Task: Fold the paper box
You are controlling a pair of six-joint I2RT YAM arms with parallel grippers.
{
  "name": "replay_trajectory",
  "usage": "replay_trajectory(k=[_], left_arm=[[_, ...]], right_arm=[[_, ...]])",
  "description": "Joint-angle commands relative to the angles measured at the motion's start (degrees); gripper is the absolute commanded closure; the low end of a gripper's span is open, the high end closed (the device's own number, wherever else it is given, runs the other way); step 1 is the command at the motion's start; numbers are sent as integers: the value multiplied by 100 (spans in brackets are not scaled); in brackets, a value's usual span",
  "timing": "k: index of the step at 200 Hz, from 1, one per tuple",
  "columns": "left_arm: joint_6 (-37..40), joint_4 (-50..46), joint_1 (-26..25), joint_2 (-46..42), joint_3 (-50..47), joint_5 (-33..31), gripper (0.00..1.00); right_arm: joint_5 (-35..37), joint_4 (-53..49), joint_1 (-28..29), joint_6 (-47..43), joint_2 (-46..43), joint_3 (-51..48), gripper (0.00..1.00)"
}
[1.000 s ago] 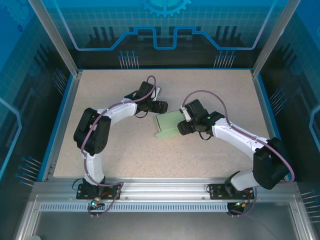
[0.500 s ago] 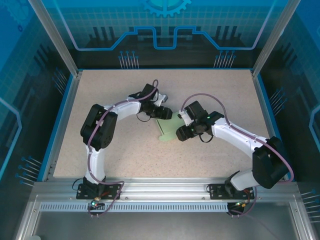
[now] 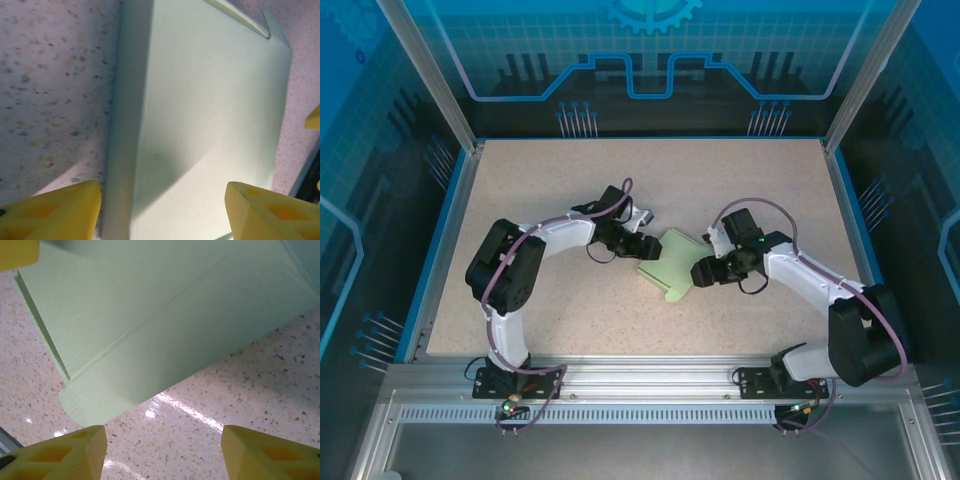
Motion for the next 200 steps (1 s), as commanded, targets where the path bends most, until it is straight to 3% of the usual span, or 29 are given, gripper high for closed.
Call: replay_trajectory(k=[1, 37, 122, 200], left_arm=[[-56, -76, 4, -137, 202, -317, 32], [-39, -222, -21, 134, 476, -207, 39], [1, -577, -40, 601, 945, -93, 54], [-122, -401, 5, 538, 432, -117, 67]], right_arm=[[-605, 487, -177, 386, -37, -261, 37], [-1059, 1413, -251, 880, 314, -541, 41], [-1643, 2895, -433, 1594, 946, -947, 68], [-2065, 3981, -493, 2031, 989, -1010, 89]])
